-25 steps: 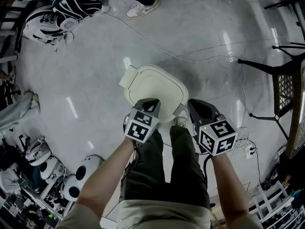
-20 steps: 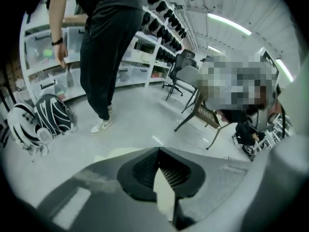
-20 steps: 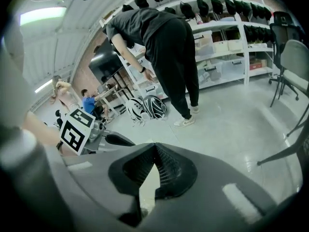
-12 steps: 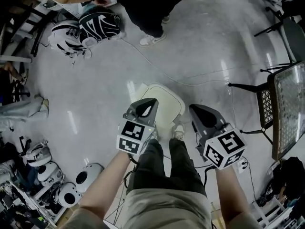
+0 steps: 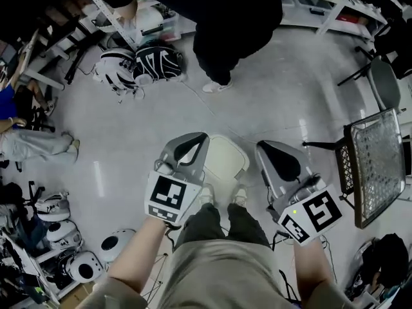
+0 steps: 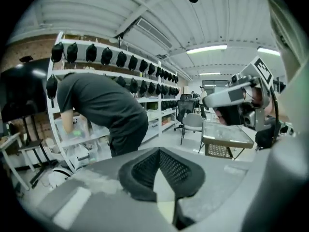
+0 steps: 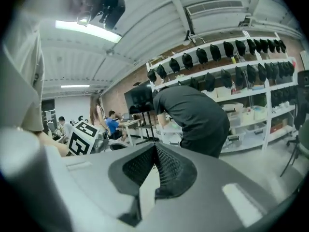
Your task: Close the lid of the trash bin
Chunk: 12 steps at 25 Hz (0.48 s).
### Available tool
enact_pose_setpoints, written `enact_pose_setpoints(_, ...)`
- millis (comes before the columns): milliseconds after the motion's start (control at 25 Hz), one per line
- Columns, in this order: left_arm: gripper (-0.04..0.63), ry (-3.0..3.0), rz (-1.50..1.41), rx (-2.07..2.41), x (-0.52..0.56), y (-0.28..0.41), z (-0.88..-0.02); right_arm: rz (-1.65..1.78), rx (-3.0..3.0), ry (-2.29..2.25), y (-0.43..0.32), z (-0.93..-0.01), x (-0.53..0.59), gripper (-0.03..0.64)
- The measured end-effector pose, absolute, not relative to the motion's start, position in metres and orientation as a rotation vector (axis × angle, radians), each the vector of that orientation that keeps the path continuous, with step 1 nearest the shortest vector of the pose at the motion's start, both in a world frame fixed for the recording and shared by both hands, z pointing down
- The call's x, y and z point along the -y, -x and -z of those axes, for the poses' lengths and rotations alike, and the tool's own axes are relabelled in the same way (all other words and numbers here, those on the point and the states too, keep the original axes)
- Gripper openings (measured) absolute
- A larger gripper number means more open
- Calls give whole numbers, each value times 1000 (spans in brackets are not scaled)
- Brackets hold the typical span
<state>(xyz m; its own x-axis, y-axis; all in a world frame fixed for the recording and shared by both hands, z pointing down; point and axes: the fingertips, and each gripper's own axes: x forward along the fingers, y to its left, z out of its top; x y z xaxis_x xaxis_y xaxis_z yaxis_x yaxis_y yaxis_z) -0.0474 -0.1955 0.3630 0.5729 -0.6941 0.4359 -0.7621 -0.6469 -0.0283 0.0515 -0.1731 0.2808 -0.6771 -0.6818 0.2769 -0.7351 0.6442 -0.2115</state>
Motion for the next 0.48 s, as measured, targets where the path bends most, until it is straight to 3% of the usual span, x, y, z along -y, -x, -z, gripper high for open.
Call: enact_pose_setpoints(480,2,-2791,-408,1465,147,62,-202,-200,2877,-1134,-40,-158,126,3)
